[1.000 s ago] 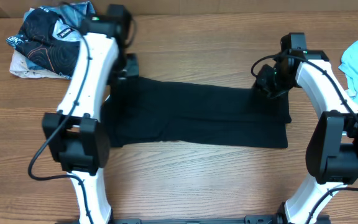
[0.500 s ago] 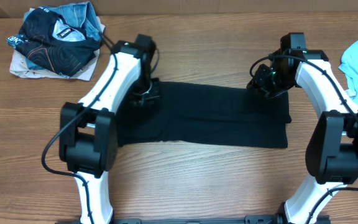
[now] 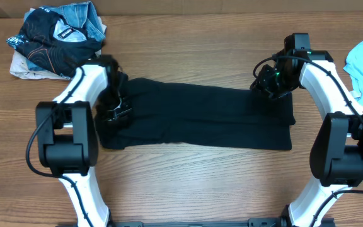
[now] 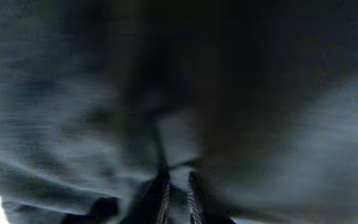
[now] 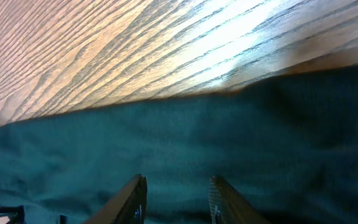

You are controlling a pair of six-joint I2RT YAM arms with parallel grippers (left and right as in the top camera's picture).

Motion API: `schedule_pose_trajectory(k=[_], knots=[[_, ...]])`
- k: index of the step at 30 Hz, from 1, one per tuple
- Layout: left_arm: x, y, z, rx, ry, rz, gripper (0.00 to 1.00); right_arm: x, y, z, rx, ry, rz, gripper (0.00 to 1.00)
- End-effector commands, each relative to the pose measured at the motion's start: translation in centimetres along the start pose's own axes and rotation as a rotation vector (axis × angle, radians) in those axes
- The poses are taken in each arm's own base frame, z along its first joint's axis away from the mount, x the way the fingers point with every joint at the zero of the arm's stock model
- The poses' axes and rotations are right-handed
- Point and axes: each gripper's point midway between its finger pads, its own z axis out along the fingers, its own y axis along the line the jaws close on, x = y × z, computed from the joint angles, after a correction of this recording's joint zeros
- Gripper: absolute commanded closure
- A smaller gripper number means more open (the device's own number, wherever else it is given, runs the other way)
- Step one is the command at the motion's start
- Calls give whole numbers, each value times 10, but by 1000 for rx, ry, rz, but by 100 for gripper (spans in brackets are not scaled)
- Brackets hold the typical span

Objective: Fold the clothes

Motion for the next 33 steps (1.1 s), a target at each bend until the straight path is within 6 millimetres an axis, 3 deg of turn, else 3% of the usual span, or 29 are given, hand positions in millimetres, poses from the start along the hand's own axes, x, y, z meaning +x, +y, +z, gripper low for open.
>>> schedule_pose_trajectory(k=[1, 3, 8, 11, 15, 18, 20, 22, 26, 33], knots=[[5, 14, -7, -12, 15, -31, 89, -4, 4, -2, -6, -14, -20, 63], [10, 19, -10, -26, 36, -48, 96, -6, 0, -2, 22, -27, -5, 63], [8, 30, -37, -97, -16, -96, 96, -11, -12, -3, 89, -56, 23, 63], [4, 16, -70, -61, -112, -60, 96, -15, -7, -4, 69, -69, 15, 63], [4, -13, -112, -9, -272, 21, 94, -13, 13, -11, -25, -45, -38, 63], [9, -44, -127, 35, -354, 127, 75, -6, 28, -13, -104, -8, -68, 60], [15, -60, -123, 36, -363, 173, 71, 3, 34, -12, -136, 25, -98, 60], [21, -73, -112, 30, -341, 211, 75, 11, 32, -9, -104, 49, -110, 59], [22, -94, -78, 11, -276, 249, 87, 27, 16, 0, 9, 89, -98, 73], [1, -98, -24, -34, -197, 236, 94, 33, -13, 20, 104, 84, -47, 80]])
